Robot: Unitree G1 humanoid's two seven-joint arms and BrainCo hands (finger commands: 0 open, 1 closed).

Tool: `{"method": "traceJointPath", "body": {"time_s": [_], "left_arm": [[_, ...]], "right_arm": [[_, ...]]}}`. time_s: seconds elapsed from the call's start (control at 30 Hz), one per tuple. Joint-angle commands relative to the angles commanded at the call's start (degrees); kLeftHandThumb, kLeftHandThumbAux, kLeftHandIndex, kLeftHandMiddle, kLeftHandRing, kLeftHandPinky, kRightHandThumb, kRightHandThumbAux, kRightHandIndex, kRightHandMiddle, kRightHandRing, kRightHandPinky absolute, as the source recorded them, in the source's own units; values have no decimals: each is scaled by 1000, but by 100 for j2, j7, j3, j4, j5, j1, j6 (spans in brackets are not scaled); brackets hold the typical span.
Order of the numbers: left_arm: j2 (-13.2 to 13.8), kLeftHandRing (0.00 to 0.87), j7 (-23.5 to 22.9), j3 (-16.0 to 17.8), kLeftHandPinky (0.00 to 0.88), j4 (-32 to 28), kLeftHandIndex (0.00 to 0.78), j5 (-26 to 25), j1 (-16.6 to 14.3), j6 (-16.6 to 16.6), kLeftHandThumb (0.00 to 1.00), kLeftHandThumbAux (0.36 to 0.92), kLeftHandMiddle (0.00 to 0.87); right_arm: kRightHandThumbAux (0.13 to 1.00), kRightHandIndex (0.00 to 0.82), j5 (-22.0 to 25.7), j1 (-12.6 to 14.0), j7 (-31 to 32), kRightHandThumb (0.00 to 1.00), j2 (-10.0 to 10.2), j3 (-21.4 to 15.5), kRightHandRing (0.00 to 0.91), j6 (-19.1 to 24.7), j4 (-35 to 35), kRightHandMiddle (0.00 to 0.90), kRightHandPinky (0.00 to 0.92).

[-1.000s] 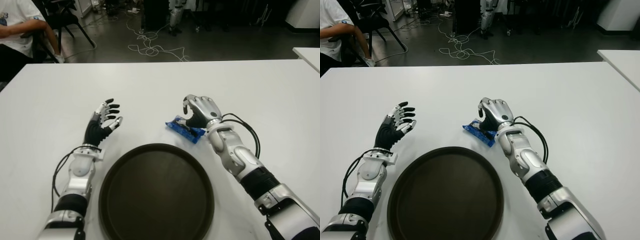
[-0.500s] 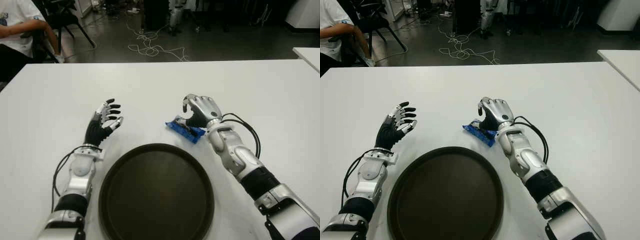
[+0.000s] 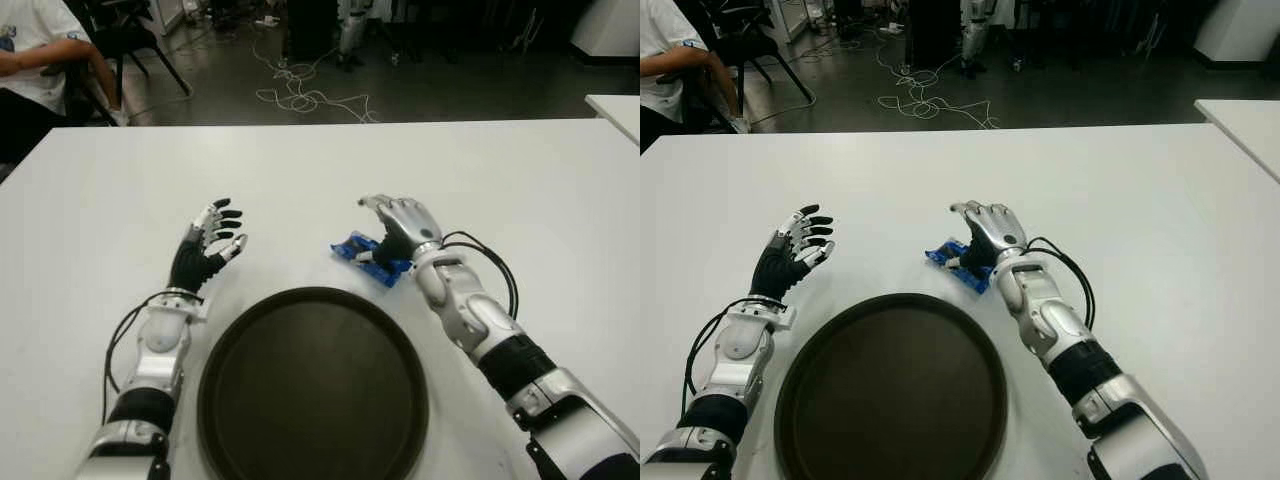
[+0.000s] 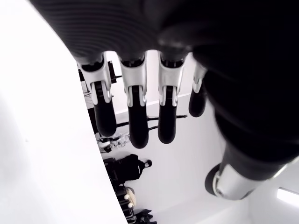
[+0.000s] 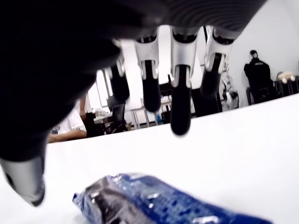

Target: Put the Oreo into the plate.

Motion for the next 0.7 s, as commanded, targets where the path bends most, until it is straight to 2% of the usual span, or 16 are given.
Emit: {"method": "traceJointPath", "body": {"time_s": [0.27,0.53,0.7], "left_arm": [[-9,271,28,-8,263,36,159,-4,-3,-66,112,707,275],[-16,272,2,-9,241,30,161,-32,0,-62,101,695,279],[-17,259,-7,-14,244,-4,158,-37,10,-16,90,711,266]], "right_arm": [[581,0,-58,-5,109,0,-1,17,0,108,4,0,0],[562,0,-98,-2,135,0,-14,54,0,157,-5,0,0],[560,0,-105,40,232,0,-36,126,0,106,17,0,0]]}}
